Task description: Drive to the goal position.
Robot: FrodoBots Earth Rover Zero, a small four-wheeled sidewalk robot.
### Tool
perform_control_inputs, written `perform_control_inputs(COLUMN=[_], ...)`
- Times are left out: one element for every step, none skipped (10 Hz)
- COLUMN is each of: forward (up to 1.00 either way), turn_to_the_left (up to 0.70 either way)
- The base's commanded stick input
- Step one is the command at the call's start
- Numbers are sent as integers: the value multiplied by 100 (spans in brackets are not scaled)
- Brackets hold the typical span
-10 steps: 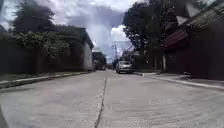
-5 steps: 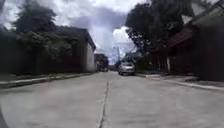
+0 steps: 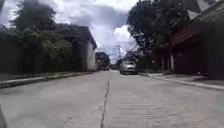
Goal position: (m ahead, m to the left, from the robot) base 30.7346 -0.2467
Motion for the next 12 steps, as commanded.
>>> perform_control_inputs(forward=[70, 70, 70, 70, 70, 70, 70, 70, 70, 70, 70, 70], turn_to_the_left=[0, 0, 0, 0, 0, 0, 0, 0, 0, 0, 0, 0])
